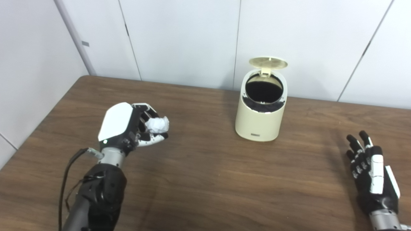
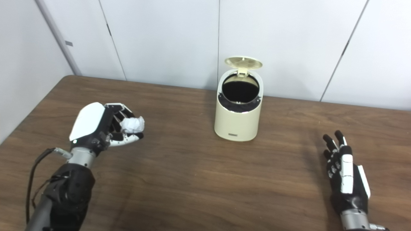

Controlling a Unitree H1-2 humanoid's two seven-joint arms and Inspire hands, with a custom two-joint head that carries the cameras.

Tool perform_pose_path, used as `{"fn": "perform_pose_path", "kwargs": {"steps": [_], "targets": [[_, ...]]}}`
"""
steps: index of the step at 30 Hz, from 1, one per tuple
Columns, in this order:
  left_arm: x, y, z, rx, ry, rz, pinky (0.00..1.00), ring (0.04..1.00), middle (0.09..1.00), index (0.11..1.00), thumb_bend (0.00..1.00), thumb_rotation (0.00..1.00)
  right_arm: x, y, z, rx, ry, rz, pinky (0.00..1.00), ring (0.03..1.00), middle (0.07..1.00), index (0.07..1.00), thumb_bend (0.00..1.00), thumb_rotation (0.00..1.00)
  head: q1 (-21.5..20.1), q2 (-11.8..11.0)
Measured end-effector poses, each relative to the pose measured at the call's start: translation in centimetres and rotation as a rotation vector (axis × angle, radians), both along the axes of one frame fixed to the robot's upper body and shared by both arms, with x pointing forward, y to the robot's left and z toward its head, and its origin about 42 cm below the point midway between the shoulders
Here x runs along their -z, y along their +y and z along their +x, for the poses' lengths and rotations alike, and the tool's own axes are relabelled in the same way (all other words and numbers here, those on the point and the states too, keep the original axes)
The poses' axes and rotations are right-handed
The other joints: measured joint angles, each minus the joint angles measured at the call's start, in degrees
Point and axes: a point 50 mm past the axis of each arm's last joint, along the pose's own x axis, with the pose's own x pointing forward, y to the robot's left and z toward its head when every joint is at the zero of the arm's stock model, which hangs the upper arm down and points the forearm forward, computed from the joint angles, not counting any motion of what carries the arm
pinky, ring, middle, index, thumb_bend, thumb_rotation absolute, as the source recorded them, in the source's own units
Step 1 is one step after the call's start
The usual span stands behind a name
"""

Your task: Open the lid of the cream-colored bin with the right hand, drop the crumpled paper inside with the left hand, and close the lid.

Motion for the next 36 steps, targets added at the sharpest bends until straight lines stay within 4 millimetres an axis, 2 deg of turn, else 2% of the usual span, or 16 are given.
{"fn": "perform_pose_path", "kwargs": {"steps": [15, 22, 29, 36], "targets": [[-2.0, -2.8, 2.0, 0.060, -0.072, -0.038, 0.36, 0.376, 0.482, 0.509, 0.50, 0.00, 0.0, 1.4, 0.4, 0.003, -0.009, 0.016, 1.00, 0.994, 0.939, 0.972, 0.48, 1.00, -6.3, -1.5], [-3.0, -3.8, 2.9, 0.092, -0.108, -0.043, 0.36, 0.379, 0.487, 0.511, 0.50, 0.00, -0.1, 2.1, 0.6, 0.007, -0.017, 0.026, 1.00, 0.987, 0.936, 0.956, 0.51, 1.00, -8.5, -2.4], [-3.4, -5.0, 3.6, 0.123, -0.118, -0.068, 0.36, 0.383, 0.469, 0.514, 0.50, 0.00, -0.1, 2.7, 0.6, 0.006, -0.020, 0.010, 1.00, 0.987, 0.940, 0.961, 0.50, 1.00, -9.2, -3.2], [-4.1, -6.3, 5.0, 0.164, -0.139, -0.076, 0.37, 0.389, 0.483, 0.518, 0.50, 0.00, -0.1, 2.9, 0.7, 0.006, -0.024, 0.014, 1.00, 0.987, 0.933, 0.956, 0.53, 1.00, -9.4, -4.4]]}}
